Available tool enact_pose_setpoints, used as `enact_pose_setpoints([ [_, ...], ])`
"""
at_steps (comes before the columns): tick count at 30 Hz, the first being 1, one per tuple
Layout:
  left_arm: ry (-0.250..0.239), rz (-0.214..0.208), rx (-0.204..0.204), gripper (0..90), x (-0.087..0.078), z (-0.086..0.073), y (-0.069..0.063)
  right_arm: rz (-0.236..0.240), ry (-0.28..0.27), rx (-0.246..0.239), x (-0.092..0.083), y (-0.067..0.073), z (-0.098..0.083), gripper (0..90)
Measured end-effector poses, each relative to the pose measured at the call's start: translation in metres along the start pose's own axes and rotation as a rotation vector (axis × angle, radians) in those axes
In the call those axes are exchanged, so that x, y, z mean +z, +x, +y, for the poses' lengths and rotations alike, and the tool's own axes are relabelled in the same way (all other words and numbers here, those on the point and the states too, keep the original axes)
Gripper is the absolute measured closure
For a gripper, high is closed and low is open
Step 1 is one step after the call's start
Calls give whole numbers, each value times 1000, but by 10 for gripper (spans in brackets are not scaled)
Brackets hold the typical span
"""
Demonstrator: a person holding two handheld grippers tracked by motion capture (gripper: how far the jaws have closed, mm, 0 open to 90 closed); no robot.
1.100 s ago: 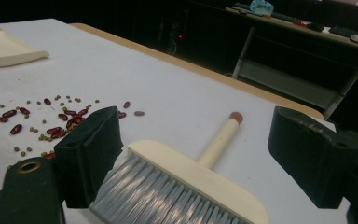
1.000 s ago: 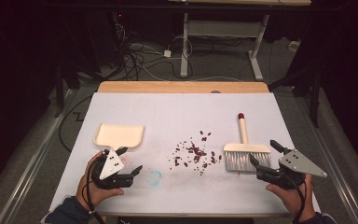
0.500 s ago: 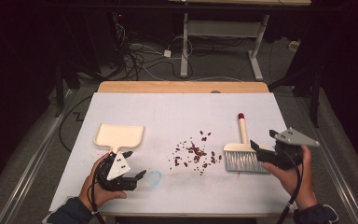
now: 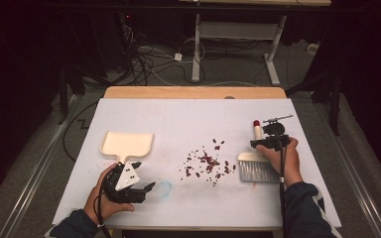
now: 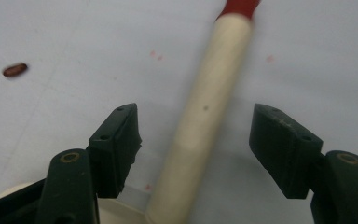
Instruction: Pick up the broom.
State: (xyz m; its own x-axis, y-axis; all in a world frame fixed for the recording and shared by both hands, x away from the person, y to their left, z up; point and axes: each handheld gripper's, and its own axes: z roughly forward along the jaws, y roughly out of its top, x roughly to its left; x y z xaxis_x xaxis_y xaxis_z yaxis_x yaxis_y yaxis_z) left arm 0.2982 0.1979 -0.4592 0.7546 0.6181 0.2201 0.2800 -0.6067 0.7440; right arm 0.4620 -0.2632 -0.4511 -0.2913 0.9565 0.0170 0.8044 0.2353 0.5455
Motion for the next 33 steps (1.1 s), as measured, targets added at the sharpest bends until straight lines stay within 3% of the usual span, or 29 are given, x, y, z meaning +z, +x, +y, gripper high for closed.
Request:
enact_pose_setpoints([
  [1, 1, -1, 1, 213, 0, 0, 0, -6, 13, -6, 5, 3, 0, 317],
  [3, 5, -2, 6, 213, 0, 0, -1, -45, 23, -48, 6, 10, 2, 394],
  [6, 10, 2, 9, 213, 0, 0, -1, -19, 6, -89, 4, 15, 0, 561],
  [9, 13, 5, 11, 213, 0, 0, -2, 10, -11, -91, 4, 13, -1, 658],
  [18, 21, 2, 12, 213, 1, 0, -2, 33, -36, -102, 3, 11, -2, 711],
  [21, 18, 4, 6, 213, 0, 0, -2, 56, -75, -78, -1, 7, -4, 711],
  [25, 18, 3, 8, 213, 0, 1, -2, 62, -169, -64, -16, 2, -8, 711],
  [33, -35, -19, -31, 213, -3, 12, -2, 86, -352, -113, -62, 6, -20, 713],
])
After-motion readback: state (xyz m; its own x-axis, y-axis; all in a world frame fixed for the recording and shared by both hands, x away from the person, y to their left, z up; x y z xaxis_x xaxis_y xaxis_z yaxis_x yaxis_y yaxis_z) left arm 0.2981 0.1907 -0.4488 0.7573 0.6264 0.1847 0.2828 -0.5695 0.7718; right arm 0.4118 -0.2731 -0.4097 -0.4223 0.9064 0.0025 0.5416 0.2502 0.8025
